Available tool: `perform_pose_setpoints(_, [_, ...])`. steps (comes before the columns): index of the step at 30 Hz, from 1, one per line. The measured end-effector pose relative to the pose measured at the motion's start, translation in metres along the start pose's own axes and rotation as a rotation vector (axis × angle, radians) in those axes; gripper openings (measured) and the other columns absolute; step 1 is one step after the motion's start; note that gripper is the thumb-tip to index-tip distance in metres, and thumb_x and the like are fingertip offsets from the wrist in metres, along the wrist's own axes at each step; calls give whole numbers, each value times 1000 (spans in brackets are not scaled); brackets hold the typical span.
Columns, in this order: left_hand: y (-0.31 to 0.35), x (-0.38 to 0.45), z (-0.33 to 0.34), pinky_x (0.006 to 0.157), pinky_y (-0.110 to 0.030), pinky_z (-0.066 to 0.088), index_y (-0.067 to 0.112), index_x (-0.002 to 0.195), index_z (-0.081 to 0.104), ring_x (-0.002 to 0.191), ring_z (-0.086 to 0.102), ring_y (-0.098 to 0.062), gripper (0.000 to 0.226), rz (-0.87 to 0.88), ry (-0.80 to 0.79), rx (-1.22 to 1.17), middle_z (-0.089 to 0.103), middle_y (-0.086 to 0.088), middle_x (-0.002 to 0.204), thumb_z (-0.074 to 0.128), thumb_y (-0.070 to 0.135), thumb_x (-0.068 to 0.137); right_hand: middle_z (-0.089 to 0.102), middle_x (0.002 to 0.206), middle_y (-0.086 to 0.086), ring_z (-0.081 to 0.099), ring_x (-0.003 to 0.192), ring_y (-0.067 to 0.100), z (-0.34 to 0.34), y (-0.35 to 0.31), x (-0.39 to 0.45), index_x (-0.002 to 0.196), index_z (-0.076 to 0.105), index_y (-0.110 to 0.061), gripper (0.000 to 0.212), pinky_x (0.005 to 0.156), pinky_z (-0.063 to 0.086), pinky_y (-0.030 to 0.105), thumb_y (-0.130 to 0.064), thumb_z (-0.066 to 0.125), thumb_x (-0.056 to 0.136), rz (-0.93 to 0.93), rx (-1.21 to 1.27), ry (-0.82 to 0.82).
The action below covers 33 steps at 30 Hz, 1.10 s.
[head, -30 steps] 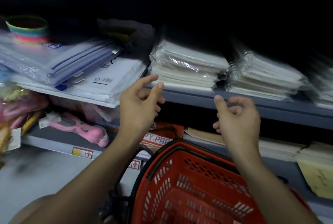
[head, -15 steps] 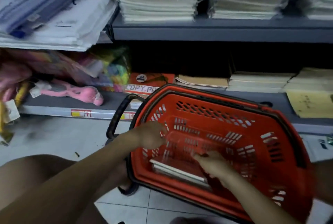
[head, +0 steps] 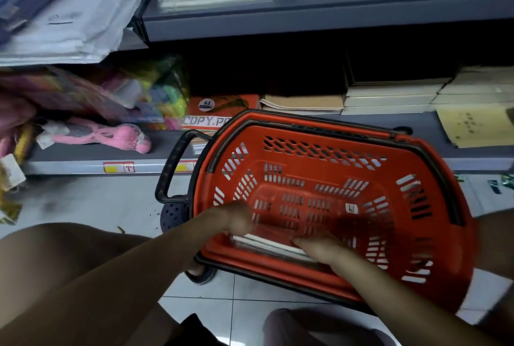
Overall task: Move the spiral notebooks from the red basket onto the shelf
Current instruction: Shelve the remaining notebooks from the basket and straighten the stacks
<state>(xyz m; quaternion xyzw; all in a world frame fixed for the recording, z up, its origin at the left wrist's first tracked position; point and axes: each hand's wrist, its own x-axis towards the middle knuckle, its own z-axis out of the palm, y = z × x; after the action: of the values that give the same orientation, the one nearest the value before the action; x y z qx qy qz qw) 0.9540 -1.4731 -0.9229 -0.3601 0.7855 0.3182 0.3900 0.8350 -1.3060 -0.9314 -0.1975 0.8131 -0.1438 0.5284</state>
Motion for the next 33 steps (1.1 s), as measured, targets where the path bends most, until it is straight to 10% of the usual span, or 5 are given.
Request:
perform_pose_setpoints(6, [-2,-8,-12,49,-13,51,8,106,65,74,62,-11,19,-98,76,-483,63,-2,90,55,-1,93,70,112,3,61,96,17,2,13,9,108,72,-15,23,83,44,22,-20,72,86,55,302,10])
perform_pose_setpoints(16, [-8,-60,-27,57,-15,53,6,90,68,80,60,-12,11,93,-61,-1184,67,-5,90,67,-4,85,69,87,16,70,71,29,-31,4,-20,101,62,-7,7,60,58,35,-9,61,94,101,771,81])
perform_pose_setpoints(21, [-9,-93,-30,61,-19,56,7,72,75,71,63,-10,17,282,-49,-1287,68,-7,82,69,-6,83,59,74,10,55,40,14,-64,-16,-62,104,62,-1,11,38,40,21,-3,58,94,-147,840,175])
perform_pose_setpoints(30, [-5,-135,-43,95,-43,56,-4,132,50,110,66,-35,63,704,28,-1446,65,-26,125,76,4,74,63,78,21,56,43,24,-82,-21,-122,102,52,-2,22,42,44,29,-16,66,93,-450,744,310])
perform_pose_setpoints(33, [1,-144,-46,84,-44,59,3,136,47,116,63,-39,69,818,4,-1462,56,-30,136,76,3,73,74,84,16,63,55,37,-83,-20,-140,102,55,-8,15,54,53,41,-16,65,94,-549,731,375])
